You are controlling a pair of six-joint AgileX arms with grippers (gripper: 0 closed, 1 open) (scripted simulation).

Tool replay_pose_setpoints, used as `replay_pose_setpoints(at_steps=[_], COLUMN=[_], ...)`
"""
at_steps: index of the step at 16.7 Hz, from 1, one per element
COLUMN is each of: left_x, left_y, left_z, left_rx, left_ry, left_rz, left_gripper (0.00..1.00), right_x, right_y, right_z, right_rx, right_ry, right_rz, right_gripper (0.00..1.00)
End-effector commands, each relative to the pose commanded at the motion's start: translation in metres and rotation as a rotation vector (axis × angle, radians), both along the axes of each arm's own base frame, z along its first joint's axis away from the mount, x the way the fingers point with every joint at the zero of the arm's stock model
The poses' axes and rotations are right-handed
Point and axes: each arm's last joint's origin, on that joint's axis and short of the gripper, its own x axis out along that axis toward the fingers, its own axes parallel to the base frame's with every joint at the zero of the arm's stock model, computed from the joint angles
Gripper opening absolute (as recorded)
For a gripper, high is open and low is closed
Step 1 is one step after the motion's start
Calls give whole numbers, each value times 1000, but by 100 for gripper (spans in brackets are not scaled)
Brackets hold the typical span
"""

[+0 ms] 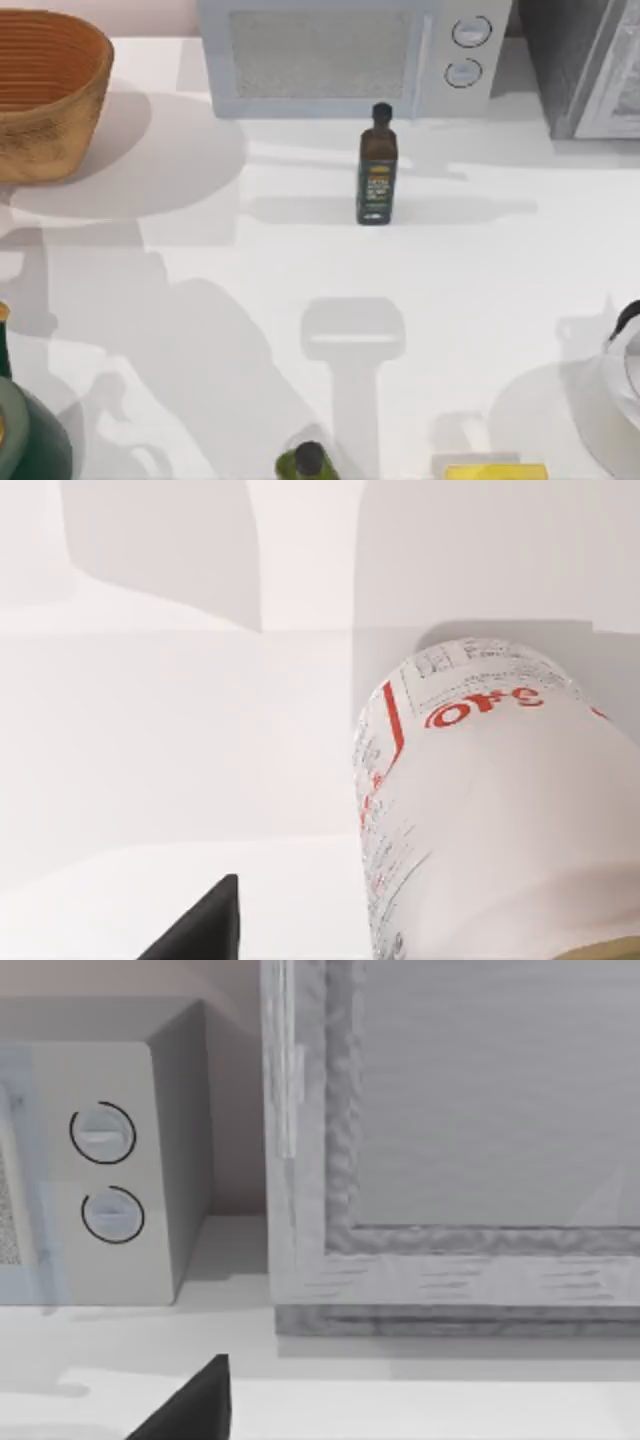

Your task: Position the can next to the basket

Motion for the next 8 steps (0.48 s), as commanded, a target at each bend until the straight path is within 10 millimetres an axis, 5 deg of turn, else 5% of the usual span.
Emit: replay_pose_setpoints(at_steps=[8], left_x=[2], left_y=[-1], left_z=[38], left_rx=[3], left_ry=[-8], left_rz=[-3], left_gripper=[100], right_x=[0], right_y=[0], right_z=[0], right_rx=[0], right_ry=[0], right_rz=[0], right_gripper=[100])
